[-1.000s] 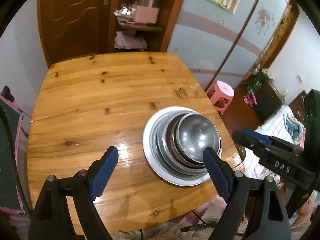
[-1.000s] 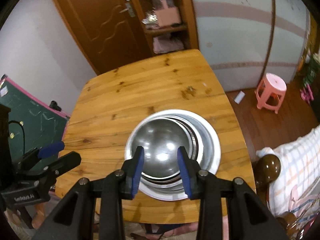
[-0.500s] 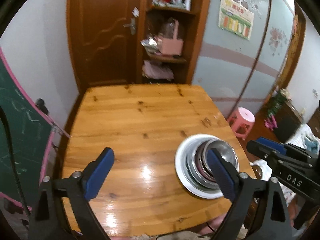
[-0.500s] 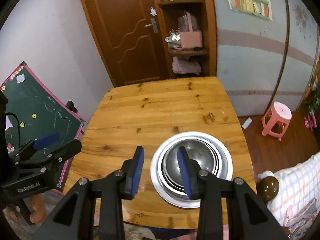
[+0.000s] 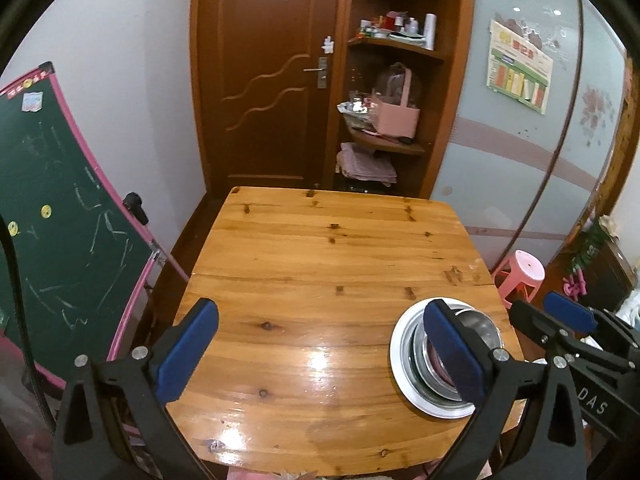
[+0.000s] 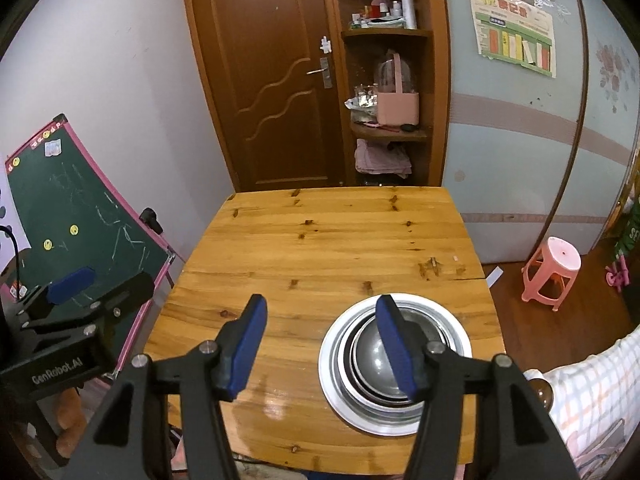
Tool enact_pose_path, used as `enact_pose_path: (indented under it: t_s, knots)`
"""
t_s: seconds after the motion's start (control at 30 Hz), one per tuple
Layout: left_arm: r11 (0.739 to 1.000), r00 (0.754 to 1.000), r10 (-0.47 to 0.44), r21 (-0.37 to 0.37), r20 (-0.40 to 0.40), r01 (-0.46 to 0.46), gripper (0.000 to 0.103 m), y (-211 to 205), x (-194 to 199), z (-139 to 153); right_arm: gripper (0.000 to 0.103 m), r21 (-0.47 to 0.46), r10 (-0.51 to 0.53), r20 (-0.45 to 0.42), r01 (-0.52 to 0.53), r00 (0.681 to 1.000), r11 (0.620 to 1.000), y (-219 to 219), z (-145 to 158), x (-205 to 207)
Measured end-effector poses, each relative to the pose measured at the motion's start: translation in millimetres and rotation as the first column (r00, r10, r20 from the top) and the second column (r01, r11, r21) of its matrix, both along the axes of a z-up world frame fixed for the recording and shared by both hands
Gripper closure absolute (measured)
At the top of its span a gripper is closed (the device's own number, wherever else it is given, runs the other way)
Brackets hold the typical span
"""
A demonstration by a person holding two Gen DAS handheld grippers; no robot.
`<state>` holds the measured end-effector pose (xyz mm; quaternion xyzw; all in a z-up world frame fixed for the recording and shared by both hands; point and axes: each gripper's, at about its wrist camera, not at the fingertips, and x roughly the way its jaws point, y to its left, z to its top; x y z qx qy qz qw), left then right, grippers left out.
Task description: Organize plates and bowls
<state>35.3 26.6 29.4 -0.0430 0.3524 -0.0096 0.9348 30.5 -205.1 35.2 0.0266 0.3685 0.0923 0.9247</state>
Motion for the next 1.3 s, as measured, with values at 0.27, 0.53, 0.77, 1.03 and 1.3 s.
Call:
enact_pose_path:
  t_s: [0.27, 0.53, 0.77, 1.03, 1.3]
  knots:
    - [0.999, 0.999, 0.031, 0.026, -0.01, -0.03, 0.001, -2, -8, -2, 0.046, -0.024, -0.002, -0.014, 0.002, 1.0, 1.0, 8, -4, -2]
    - [0.996, 0.997, 0.065, 0.063, -0.03, -0.063, 0.001, -3, -8, -4, 0.046, -0.027, -0.019, -0.026, 0.018, 0.999, 0.999, 10, -7, 1]
    - [0.994, 0.995, 0.084, 0.081, -0.051, -0.08, 0.001, -4, -8, -8, 0.046, -0.028, -0.006, -0.046, 0.005, 0.999, 1.0, 13, -12, 2]
    - [0.991, 0.994, 0.087, 0.104, -0.069, -0.08, 0.001, -6, -6, -13, 0.046, -0.032, -0.025, -0.044, 0.024, 0.999, 0.999, 10, -12, -1]
    - [0.992, 0.994, 0.082, 0.103, -0.073, -0.074, 0.001, -7, -6, -14, 0.046, -0.028, -0.033, -0.056, 0.031, 0.998, 0.999, 7, -13, -2]
